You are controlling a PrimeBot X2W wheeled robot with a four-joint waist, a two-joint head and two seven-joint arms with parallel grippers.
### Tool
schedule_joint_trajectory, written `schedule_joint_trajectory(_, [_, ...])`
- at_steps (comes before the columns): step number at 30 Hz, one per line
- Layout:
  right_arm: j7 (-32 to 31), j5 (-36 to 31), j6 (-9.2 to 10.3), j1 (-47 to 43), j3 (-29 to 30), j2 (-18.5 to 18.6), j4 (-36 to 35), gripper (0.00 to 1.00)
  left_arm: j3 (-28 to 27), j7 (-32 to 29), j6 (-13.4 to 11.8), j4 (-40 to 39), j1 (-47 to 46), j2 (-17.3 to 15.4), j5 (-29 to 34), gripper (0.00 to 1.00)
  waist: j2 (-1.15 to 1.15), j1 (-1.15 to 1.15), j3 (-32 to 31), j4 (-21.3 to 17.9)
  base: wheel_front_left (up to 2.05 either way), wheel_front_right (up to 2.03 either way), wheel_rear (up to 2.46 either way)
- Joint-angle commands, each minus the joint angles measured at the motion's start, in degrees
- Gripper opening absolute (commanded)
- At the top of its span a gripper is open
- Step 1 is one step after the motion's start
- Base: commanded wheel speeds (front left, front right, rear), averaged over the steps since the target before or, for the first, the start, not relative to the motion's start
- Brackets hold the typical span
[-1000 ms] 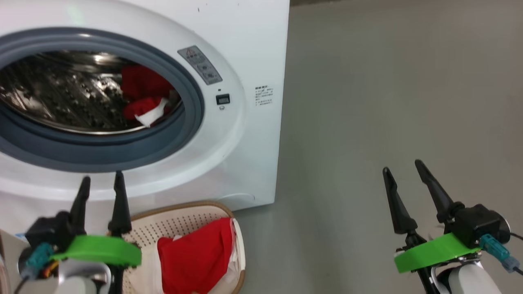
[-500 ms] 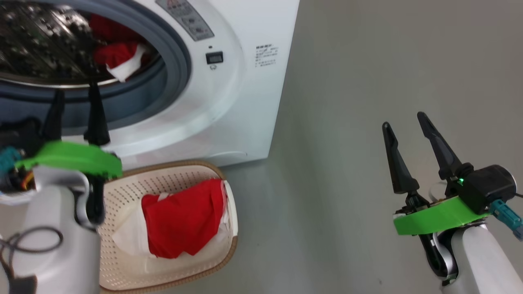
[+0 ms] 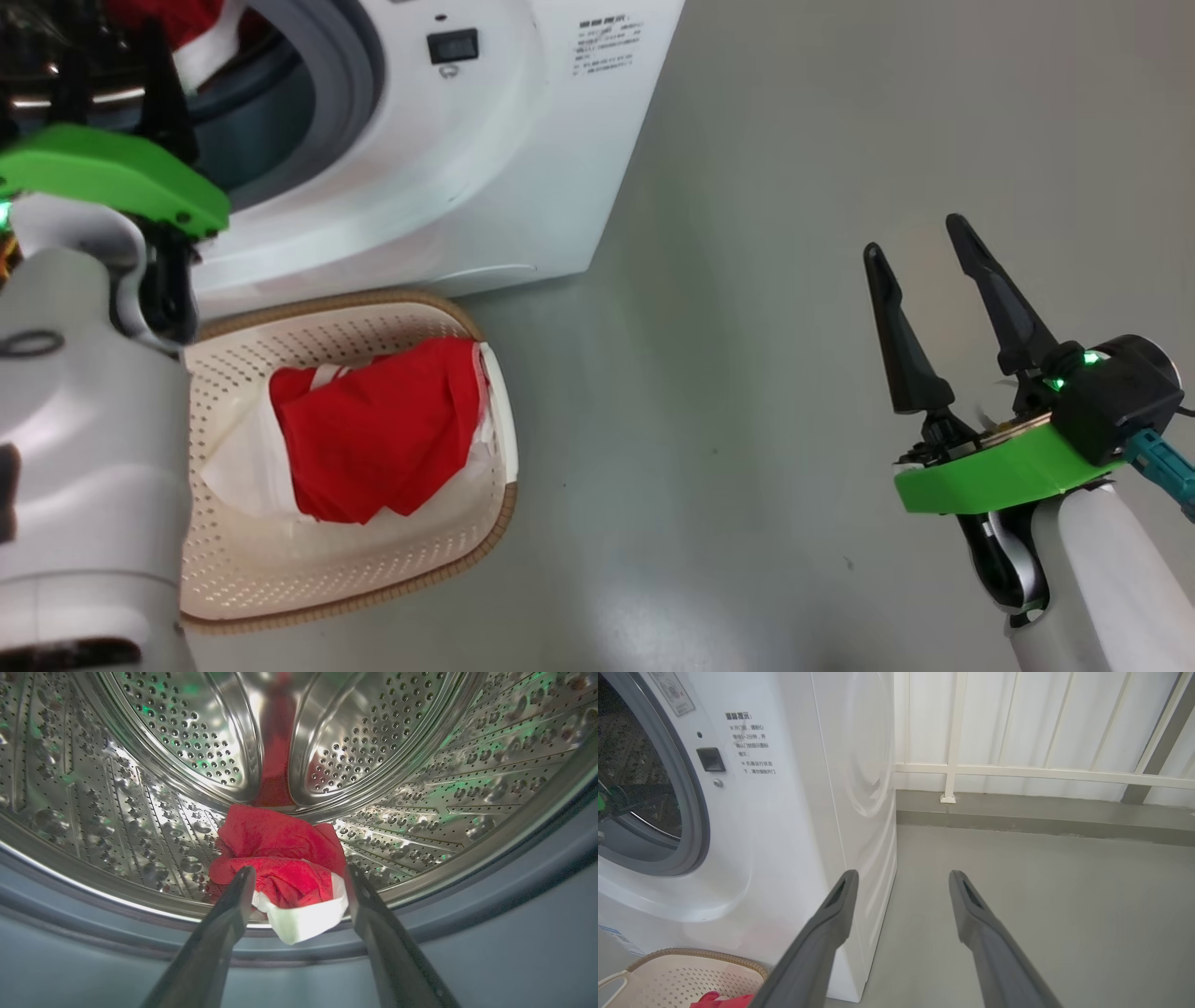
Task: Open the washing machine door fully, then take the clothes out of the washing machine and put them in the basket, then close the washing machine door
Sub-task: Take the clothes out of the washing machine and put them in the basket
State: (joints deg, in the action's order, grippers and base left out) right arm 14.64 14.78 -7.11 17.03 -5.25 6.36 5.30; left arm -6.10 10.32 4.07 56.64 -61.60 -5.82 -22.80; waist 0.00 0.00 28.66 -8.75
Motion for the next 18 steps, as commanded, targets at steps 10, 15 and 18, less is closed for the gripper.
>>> schedule_joint_trajectory(10, [0.4,1.6,-0.37,1.9,-4.3,1.4,-3.4,1.0,-3.4,-9.6,-2.5,12.1,-10.3,-3.4,-4.2,1.0,0.0,0.0,2.6,-2.3,0.0,0.0,0.0])
schedule_joint_trajectory(15, [0.4,2.0,-0.37,1.8,-4.9,1.4,-4.1,1.0,-2.7,-13.3,-4.4,14.5,-11.8,-4.3,-3.8,1.0,0.0,0.0,2.7,-3.0,0.0,0.0,0.0])
schedule_joint_trajectory(18, [0.4,2.2,-0.37,1.8,-5.0,1.5,-4.3,1.0,-2.3,-14.5,-4.6,15.2,-12.3,-4.6,-3.7,0.98,0.0,0.0,2.9,-3.4,0.0,0.0,0.0])
